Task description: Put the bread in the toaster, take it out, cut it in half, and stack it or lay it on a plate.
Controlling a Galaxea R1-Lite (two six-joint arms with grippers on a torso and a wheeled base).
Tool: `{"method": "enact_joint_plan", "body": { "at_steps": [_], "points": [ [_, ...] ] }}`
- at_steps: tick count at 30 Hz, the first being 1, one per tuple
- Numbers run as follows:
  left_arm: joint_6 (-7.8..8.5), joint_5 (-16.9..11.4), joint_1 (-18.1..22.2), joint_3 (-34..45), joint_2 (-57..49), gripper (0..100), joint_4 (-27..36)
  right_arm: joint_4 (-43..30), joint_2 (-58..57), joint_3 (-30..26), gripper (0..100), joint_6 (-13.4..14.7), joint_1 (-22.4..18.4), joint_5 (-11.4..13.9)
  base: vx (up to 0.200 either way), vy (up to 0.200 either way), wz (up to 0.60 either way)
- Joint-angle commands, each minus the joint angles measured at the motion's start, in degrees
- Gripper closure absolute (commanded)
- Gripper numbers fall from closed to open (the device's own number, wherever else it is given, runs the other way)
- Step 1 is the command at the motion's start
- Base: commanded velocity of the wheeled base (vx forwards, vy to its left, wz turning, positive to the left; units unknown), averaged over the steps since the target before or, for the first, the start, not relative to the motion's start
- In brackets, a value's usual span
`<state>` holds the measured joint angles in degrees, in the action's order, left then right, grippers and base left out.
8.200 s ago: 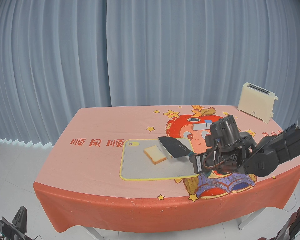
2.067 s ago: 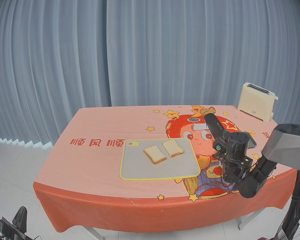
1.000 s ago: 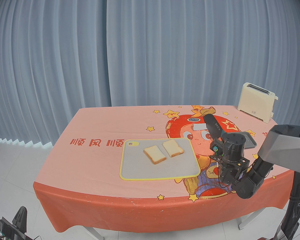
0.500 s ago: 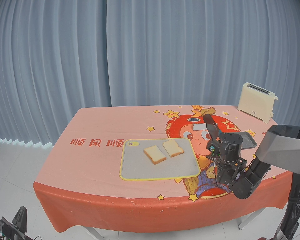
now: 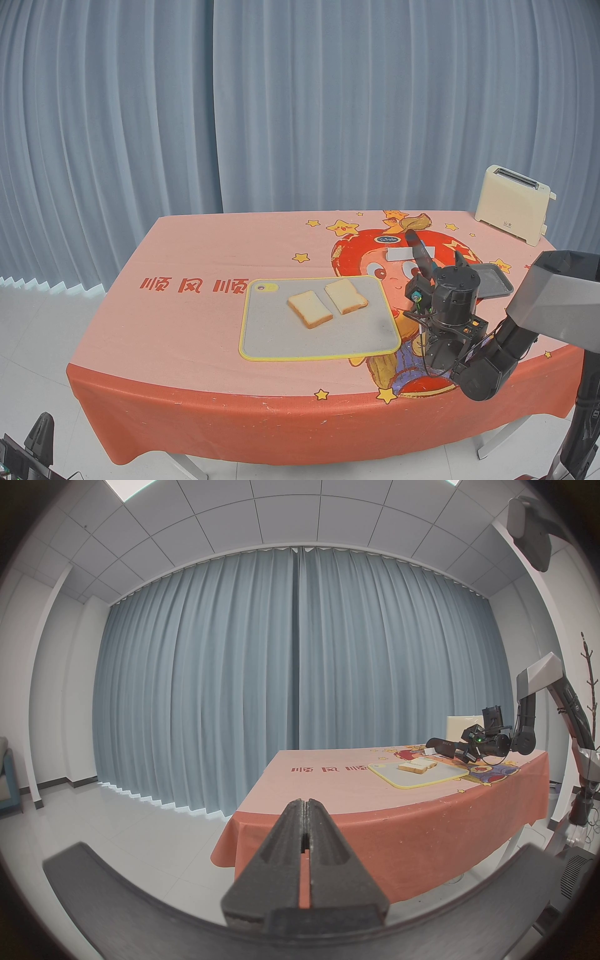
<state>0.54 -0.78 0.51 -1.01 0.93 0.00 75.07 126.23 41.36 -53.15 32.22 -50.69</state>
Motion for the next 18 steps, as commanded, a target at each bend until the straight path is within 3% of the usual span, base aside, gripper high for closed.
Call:
{"method": "enact_joint_plan", "body": {
  "at_steps": [1, 8, 13, 18],
  "points": [
    [-0.01, 0.0, 0.0, 0.9, -0.9, 100, 0.0, 0.0, -0.2, 1.3, 0, 0.0, 0.7, 0.0, 0.000, 0.000, 0.00],
    [-0.01, 0.0, 0.0, 0.9, -0.9, 100, 0.0, 6.8, -0.5, 3.6, 0, 0.0, 3.4, -0.7, 0.000, 0.000, 0.00],
    [-0.01, 0.0, 0.0, 0.9, -0.9, 100, 0.0, 12.1, -0.7, 4.1, 0, -0.5, 3.4, -3.0, 0.000, 0.000, 0.00],
    [-0.01, 0.0, 0.0, 0.9, -0.9, 100, 0.0, 14.5, -3.9, 5.8, 0, 0.2, 3.5, -2.9, 0.000, 0.000, 0.00]
  ]
}}
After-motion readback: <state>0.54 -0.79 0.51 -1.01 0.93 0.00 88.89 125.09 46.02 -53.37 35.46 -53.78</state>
